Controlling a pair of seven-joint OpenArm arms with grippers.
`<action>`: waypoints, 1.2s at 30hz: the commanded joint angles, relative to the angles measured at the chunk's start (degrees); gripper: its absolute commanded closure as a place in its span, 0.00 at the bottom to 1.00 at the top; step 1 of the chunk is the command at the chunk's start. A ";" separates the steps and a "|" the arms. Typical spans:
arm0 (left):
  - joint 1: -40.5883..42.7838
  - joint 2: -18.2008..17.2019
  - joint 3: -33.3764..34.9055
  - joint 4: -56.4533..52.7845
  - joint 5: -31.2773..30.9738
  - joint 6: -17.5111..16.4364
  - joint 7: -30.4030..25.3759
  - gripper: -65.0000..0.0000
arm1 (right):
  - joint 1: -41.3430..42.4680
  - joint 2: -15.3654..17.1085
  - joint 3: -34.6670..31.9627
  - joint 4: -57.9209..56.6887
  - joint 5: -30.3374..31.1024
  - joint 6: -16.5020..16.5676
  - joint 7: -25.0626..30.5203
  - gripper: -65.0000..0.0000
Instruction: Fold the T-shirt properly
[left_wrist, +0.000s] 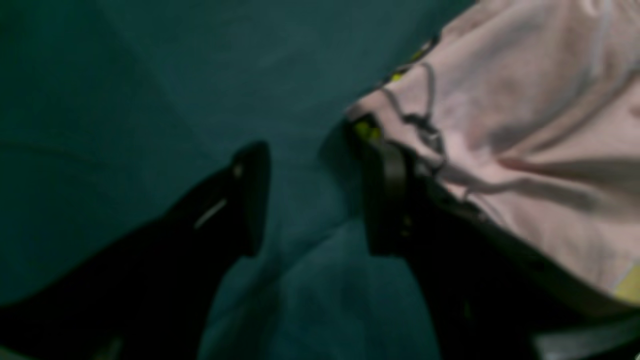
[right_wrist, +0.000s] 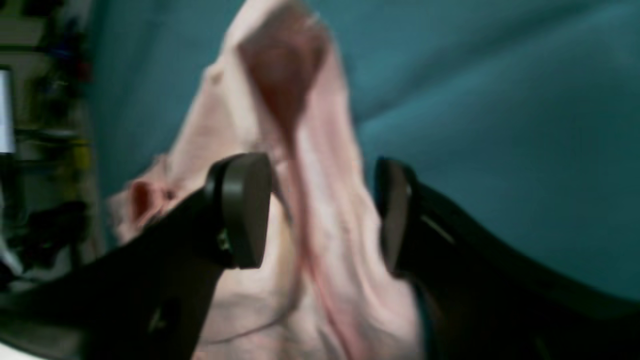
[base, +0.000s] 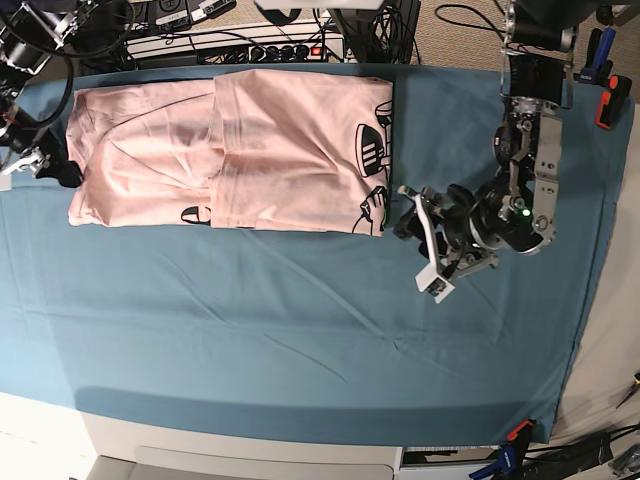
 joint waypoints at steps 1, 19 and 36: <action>-1.25 -0.07 -0.17 0.87 -0.66 0.04 -0.87 0.53 | 0.26 1.09 -1.66 0.09 0.07 -0.29 -1.22 0.48; -1.25 0.04 -0.17 0.87 -0.63 0.04 -0.87 0.53 | 0.00 1.11 -17.51 0.04 7.98 -0.29 -1.22 0.59; -1.09 -2.82 -0.17 0.87 -0.57 0.04 -0.42 0.53 | -7.74 -4.70 -17.51 29.29 14.76 -0.29 -1.22 1.00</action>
